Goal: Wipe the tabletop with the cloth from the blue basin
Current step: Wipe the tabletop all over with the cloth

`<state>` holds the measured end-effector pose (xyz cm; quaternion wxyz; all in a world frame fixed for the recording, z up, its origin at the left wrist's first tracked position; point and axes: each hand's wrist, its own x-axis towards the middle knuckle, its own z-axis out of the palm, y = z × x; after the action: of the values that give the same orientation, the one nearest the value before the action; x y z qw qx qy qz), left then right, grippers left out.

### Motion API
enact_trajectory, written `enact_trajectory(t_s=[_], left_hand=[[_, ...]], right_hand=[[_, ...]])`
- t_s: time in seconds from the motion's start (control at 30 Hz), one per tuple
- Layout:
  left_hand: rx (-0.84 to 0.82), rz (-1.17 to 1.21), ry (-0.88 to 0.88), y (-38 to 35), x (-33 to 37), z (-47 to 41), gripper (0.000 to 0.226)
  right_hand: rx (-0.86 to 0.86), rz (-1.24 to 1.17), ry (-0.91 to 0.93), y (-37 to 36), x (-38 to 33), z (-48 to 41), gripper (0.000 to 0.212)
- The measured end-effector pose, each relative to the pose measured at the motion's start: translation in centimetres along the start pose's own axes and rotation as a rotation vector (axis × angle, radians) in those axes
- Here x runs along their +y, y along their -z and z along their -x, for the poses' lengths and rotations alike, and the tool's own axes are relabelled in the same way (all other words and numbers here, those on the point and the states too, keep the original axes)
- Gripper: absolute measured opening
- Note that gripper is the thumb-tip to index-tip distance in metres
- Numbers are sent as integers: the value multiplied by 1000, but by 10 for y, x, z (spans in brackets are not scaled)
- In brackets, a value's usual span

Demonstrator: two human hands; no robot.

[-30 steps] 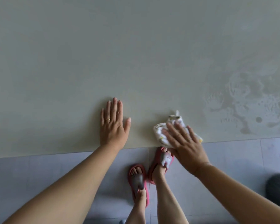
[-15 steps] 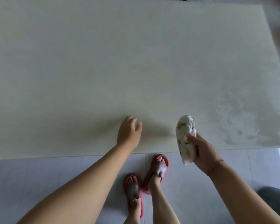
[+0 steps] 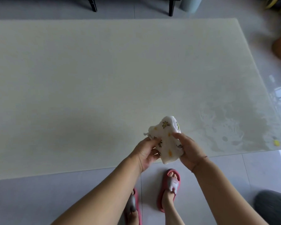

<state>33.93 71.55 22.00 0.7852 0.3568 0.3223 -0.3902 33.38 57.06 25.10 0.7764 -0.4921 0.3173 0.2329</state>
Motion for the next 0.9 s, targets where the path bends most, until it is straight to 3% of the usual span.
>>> enact_trajectory(t_s=[0.07, 0.17, 0.3, 0.43, 0.67, 0.9], left_hand=[[17, -26, -42, -4, 1, -4, 21], [-5, -52, -64, -12, 2, -8, 30], [-107, -69, 28, -25, 5, -11, 27], [-111, -92, 101, -34, 7, -14, 24], [78, -129, -65, -40, 16, -23, 34], [129, -166, -50, -46, 15, -27, 19]], right_hand=[[90, 208, 67, 13, -7, -3, 22], [84, 400, 84, 24, -20, -1, 12], [159, 566, 138, 32, -28, -3, 6], [90, 463, 114, 41, -36, -2, 21], [-87, 186, -58, 66, -46, -2, 25], [-410, 210, -31, 83, -55, -6, 66]])
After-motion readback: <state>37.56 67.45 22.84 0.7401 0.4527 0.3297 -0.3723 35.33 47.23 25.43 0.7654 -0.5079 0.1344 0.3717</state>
